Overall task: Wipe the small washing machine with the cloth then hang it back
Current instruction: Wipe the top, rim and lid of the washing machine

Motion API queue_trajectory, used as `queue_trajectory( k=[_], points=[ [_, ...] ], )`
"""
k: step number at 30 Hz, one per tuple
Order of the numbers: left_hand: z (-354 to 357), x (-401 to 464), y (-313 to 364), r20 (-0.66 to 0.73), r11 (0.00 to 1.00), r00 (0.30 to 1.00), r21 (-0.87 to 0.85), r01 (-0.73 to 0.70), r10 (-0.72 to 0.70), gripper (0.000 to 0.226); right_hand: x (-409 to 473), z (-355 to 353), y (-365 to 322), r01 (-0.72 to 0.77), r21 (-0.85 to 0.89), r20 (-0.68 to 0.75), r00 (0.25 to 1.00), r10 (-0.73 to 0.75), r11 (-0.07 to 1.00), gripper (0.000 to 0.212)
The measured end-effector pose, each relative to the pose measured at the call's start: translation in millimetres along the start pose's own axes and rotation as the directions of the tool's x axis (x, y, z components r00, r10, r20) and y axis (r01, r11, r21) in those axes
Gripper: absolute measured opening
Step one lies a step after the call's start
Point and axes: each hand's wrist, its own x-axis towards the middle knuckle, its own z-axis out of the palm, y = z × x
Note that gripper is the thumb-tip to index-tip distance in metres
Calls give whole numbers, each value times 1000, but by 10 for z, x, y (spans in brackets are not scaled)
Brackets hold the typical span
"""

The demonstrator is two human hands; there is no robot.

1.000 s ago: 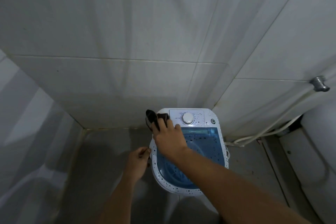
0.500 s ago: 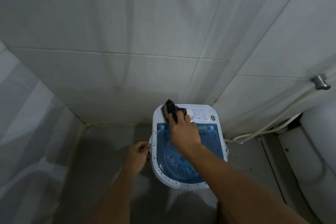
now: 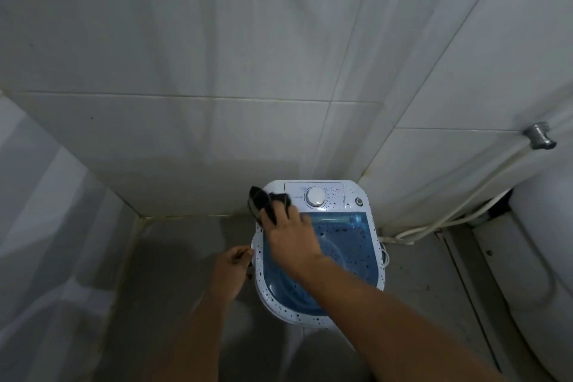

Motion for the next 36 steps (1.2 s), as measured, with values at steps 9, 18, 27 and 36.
queue_trajectory(
  k=[9, 18, 27, 36],
  points=[
    [-12, -39, 5, -6, 1000, 1000, 7, -14, 14, 17, 416, -140, 125, -155, -67, 21, 987, 157, 986, 64],
    [-17, -66, 32, -4, 999, 1000, 50, -5, 5, 15, 821, -267, 46, -217, -110, 129, 965, 230, 970, 53],
    [-28, -41, 2, 5, 1000, 1000, -20, 22, -22, 15, -44, 270, -179, -13, -81, -59, 998, 8, 997, 58],
    [-42, -25, -2, -1, 1000, 1000, -8, 6, -6, 15, 557, -85, 382, -258, -138, -76, 965, 250, 956, 52]
  ],
)
